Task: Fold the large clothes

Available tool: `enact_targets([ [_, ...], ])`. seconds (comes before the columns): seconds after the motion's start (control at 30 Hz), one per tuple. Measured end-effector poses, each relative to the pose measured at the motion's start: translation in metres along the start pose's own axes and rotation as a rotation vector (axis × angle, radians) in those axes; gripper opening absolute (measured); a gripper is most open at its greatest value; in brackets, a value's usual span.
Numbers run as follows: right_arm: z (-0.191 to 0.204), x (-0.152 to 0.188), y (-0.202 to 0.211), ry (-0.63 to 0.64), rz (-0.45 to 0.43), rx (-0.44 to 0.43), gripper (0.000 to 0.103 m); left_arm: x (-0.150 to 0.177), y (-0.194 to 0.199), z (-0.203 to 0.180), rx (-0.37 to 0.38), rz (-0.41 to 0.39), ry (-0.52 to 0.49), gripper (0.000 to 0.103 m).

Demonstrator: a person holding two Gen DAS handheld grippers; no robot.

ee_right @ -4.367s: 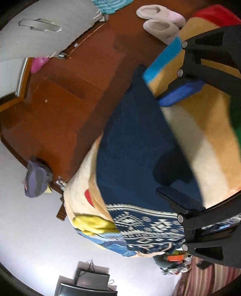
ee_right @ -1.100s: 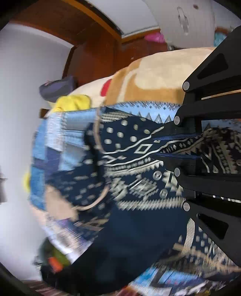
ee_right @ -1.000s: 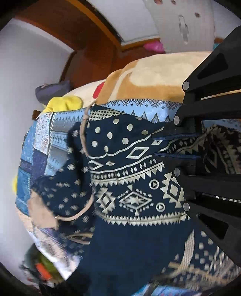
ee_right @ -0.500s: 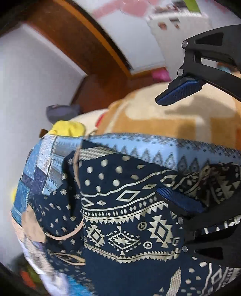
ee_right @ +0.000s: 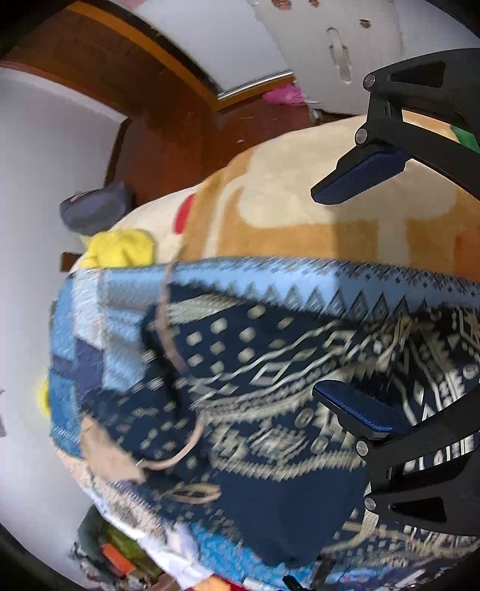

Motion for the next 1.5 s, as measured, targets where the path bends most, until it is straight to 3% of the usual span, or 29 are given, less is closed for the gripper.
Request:
enact_targets([
  [0.27,0.038,-0.062,0.057,-0.019,-0.137,-0.164,0.097,-0.081,0.042,-0.001,0.049,-0.135,0.030,0.103],
  [0.37,0.058,-0.091,0.065,-0.041,-0.149,-0.258,0.098,-0.119,0.037,-0.009,0.058,-0.153,0.049,0.103],
  [0.47,0.074,-0.116,0.056,-0.051,-0.145,-0.289,0.098,-0.148,0.021,-0.021,0.092,-0.131,0.053,0.103],
  [0.67,0.108,-0.160,-0.006,-0.095,-0.030,-0.324,0.098,-0.186,-0.033,-0.046,0.151,-0.054,0.043,0.103],
  [0.93,0.140,-0.183,-0.107,-0.110,0.114,-0.300,0.098,-0.209,-0.112,-0.071,0.201,0.043,0.047,0.103],
  [1.03,0.150,-0.187,-0.142,-0.160,0.164,-0.343,0.098,-0.219,-0.130,-0.076,0.228,0.050,0.055,0.103],
  [1.17,0.164,-0.194,-0.159,-0.176,0.106,-0.359,0.096,-0.233,-0.145,-0.075,0.303,0.004,0.158,0.103],
  [1.23,0.170,-0.197,-0.160,-0.164,0.082,-0.372,0.085,-0.237,-0.154,-0.077,0.373,0.012,0.201,0.096],
  [1.27,0.174,-0.199,-0.160,-0.160,0.069,-0.375,0.069,-0.239,-0.161,-0.080,0.396,0.032,0.220,0.086],
  [1.3,0.178,-0.201,-0.158,-0.152,0.054,-0.380,0.054,-0.240,-0.162,-0.081,0.391,0.032,0.234,0.084],
  [1.33,0.180,-0.202,-0.156,-0.155,0.049,-0.389,0.048,-0.243,-0.161,-0.083,0.381,0.009,0.244,0.078],
  [1.37,0.183,-0.202,-0.153,-0.176,0.052,-0.421,0.036,-0.245,-0.159,-0.087,0.385,-0.001,0.235,0.063],
  [1.4,0.185,-0.201,-0.152,-0.184,0.059,-0.447,0.023,-0.248,-0.156,-0.090,0.387,-0.011,0.220,0.041],
  [1.47,0.191,-0.198,-0.146,-0.169,0.062,-0.492,0.014,-0.253,-0.143,-0.101,0.388,-0.024,0.167,0.016],
  [1.5,0.194,-0.197,-0.141,-0.157,0.054,-0.499,0.012,-0.254,-0.138,-0.104,0.381,-0.032,0.142,0.014],
])
Point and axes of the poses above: each gripper's, at about its wrist camera, not at the fingertips, and y roughly against the way its jaws point, z to its left, x to its underside, the point moved 4 cm from there along -y, roughly the way its jaws point, and after that the axes turned 9 degrees about -y, right-handed, at the moved point
